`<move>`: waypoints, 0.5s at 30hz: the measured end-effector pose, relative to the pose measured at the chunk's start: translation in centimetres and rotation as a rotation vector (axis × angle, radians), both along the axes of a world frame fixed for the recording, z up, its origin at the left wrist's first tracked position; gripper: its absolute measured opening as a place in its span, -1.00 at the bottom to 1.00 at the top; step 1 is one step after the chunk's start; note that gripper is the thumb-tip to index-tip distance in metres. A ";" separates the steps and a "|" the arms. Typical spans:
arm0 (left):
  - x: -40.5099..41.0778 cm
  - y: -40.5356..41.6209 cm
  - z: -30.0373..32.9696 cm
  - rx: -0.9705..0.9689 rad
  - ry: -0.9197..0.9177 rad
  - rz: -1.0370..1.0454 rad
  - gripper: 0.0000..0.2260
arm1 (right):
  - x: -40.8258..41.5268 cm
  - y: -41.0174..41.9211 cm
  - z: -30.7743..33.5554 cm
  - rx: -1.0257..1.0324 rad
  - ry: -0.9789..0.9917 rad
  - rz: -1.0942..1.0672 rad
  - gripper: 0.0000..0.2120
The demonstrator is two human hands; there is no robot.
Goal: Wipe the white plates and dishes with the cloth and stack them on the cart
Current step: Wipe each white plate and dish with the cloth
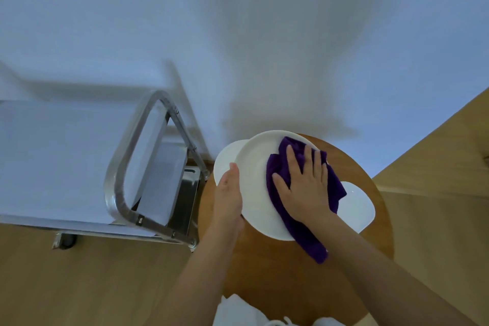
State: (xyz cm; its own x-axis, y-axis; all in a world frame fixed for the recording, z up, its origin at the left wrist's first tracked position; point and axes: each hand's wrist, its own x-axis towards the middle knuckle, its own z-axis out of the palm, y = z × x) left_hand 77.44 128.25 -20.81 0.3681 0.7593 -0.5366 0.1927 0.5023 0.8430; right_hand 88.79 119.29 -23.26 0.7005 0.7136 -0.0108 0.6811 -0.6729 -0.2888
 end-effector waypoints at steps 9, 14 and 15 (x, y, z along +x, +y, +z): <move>0.0 -1.5 1.7 0.144 0.043 -0.115 -0.69 | -1.6 4.7 2.7 0.135 0.103 -0.266 -0.37; -0.2 -1.2 2.1 0.135 -0.063 -0.089 -0.64 | -4.0 5.9 3.3 0.226 0.008 -0.038 -0.40; -0.4 -1.0 2.1 0.138 -0.083 -0.074 -0.66 | -4.5 5.9 3.2 0.230 0.001 0.004 -0.39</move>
